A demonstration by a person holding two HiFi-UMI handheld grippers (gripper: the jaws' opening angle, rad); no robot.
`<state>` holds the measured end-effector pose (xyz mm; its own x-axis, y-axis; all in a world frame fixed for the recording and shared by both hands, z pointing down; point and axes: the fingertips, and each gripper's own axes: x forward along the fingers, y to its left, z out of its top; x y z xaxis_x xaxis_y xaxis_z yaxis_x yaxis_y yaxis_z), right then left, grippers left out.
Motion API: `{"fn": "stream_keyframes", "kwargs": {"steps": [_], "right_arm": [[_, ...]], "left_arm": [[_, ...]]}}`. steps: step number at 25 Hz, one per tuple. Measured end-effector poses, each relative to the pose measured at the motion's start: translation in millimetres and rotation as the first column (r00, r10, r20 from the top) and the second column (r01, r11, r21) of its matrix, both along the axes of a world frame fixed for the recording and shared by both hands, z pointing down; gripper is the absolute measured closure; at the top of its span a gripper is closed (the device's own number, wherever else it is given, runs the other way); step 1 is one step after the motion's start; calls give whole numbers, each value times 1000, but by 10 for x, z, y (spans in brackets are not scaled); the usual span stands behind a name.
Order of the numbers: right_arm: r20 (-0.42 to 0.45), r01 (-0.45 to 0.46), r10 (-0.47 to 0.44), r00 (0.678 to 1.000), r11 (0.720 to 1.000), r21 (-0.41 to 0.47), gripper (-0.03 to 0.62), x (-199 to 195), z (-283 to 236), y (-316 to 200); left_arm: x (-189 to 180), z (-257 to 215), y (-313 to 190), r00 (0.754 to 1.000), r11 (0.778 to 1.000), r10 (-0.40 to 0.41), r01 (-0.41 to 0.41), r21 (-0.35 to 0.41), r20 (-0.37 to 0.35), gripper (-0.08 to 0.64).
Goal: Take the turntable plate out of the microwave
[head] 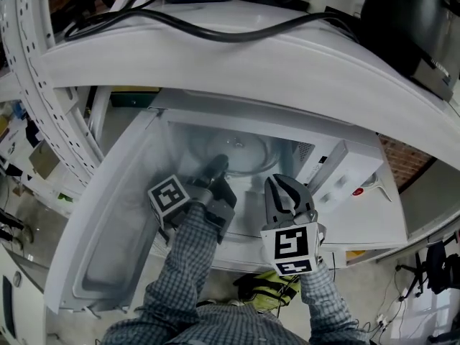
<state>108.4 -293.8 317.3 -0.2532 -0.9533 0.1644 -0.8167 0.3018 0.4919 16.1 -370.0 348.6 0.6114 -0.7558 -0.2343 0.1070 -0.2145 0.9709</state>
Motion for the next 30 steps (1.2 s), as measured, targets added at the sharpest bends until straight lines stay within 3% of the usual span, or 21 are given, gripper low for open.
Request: {"fn": "stream_keyframes", "kwargs": {"steps": [1, 2, 3, 4, 6, 7, 9, 11, 12, 14, 16, 18, 22, 27, 30], "right_arm": [[146, 21, -14, 989, 999, -45, 552, 13, -1, 24], [293, 46, -19, 956, 995, -87, 552, 31, 7, 37], [439, 75, -14, 898, 990, -123, 552, 54, 24, 33], [583, 108, 3, 812, 982, -155, 552, 83, 49, 13], [813, 185, 65, 578, 960, -209, 552, 141, 123, -39], [882, 221, 100, 461, 949, -224, 551, 162, 165, -54], [950, 273, 143, 277, 936, -220, 551, 190, 221, -50], [981, 313, 142, 130, 933, -176, 532, 204, 205, -42], [989, 332, 135, 65, 931, -149, 482, 205, 183, -45], [992, 356, 125, -35, 929, -105, 442, 214, 149, -65], [987, 358, 125, -97, 930, -83, 440, 231, 141, -115], [984, 355, 125, -129, 932, -72, 440, 241, 128, -174], [987, 336, 94, -127, 941, -47, 440, 267, 60, -273], [981, 334, 84, -173, 942, -21, 440, 277, 45, -352], [980, 324, 83, -183, 946, -19, 442, 301, 61, -380]], "left_arm": [[-3, -7, 7, 1000, 1000, 5, -5, 9, -2, 468], [-1, -36, 19, 1000, 1000, 10, -10, 24, -7, 468], [6, -76, 34, 1000, 999, 16, -16, 44, -12, 466], [15, -111, 50, 1000, 998, 23, -22, 63, -15, 466], [28, -172, 88, 999, 995, 36, -33, 90, -33, 466], [28, -204, 113, 998, 994, 41, -36, 101, -46, 465], [26, -273, 170, 997, 991, 49, -40, 128, -64, 465], [20, -340, 223, 996, 987, 55, -44, 156, -67, 465], [11, -369, 244, 996, 985, 57, -45, 168, -69, 463], [-1, -412, 287, 995, 981, 62, -47, 187, -76, 463], [-8, -432, 331, 994, 979, 69, -51, 197, -82, 463], [-16, -439, 384, 993, 978, 75, -56, 201, -89, 462], [-20, -440, 496, 991, 974, 92, -70, 215, -96, 460], [-26, -422, 651, 986, 968, 119, -88, 236, -118, 457], [-22, -403, 750, 984, 962, 136, -103, 253, -116, 456]]}}
